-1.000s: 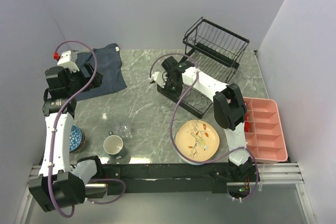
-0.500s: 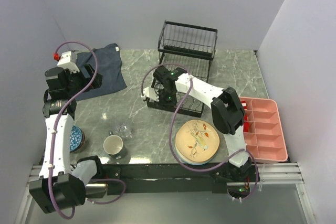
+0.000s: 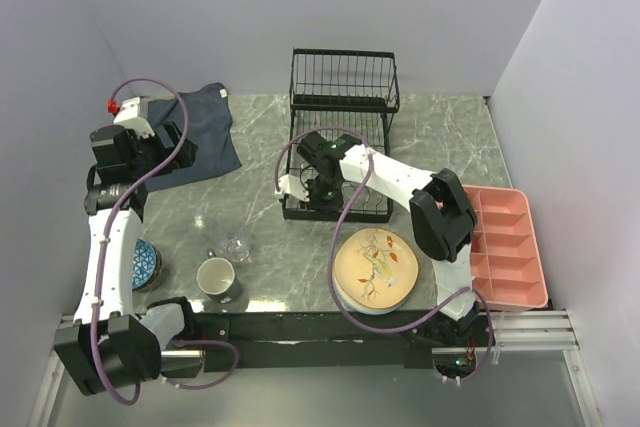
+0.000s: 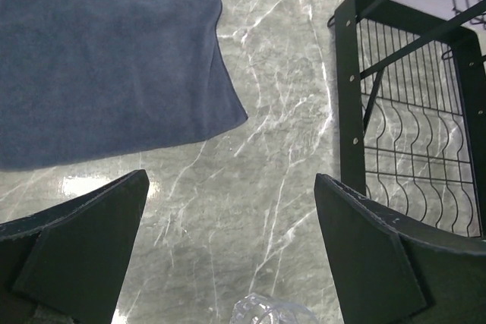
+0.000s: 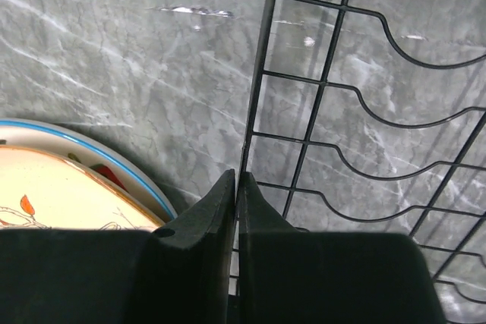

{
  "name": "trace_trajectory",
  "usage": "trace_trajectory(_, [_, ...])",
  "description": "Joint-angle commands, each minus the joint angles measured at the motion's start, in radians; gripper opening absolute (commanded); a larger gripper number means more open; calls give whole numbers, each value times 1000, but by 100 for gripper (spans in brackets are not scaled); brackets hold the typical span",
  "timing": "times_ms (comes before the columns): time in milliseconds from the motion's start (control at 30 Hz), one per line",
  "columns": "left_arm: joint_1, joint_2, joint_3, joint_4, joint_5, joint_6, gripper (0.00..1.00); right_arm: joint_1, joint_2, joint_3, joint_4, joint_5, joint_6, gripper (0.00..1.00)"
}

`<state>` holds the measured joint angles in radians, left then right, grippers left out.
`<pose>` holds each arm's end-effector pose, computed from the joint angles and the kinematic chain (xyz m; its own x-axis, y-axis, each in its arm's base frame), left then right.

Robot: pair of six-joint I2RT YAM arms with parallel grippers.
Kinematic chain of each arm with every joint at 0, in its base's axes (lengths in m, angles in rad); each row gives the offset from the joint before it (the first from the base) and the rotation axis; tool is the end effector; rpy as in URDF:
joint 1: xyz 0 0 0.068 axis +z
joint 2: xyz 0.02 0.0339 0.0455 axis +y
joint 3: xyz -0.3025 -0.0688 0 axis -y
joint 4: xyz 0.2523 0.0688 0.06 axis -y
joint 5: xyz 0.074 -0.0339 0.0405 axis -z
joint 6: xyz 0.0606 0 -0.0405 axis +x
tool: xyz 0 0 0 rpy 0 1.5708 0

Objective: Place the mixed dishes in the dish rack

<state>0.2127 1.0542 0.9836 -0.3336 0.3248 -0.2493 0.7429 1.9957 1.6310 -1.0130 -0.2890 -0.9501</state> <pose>0.2458 0.0333 0.3669 -0.3939 -0.3243 -0.8600 -0.0108 0.9373 -0.3485 0.3029 0.3017 0.2255 0.1398 -0.9303 -0.3391 -0.9885 -0.1510 0.0066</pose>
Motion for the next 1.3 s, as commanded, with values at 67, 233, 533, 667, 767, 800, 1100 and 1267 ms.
trace_trajectory(67, [-19,21,36,39,3,47,97,-54,14,76,42,51,-27,0])
trace_trajectory(233, [-42,26,33,38,23,73,97,-62,-20,32,76,68,-44,0])
trace_trajectory(533, [-42,131,231,-84,62,238,96,-42,-115,309,-99,-165,140,52])
trace_trajectory(667, [-4,194,267,-41,48,187,97,9,-185,256,-30,-260,128,54])
trace_trajectory(767, [26,231,271,-41,-4,87,96,62,-204,220,50,-291,106,54])
trace_trajectory(800, [31,251,276,-48,-7,75,96,73,-193,227,59,-302,105,54])
trace_trajectory(1100, [77,254,296,-57,-127,88,96,337,-124,256,73,-276,83,50])
trace_trajectory(1267, [129,260,351,-146,-89,117,96,441,-83,266,91,-279,79,48])
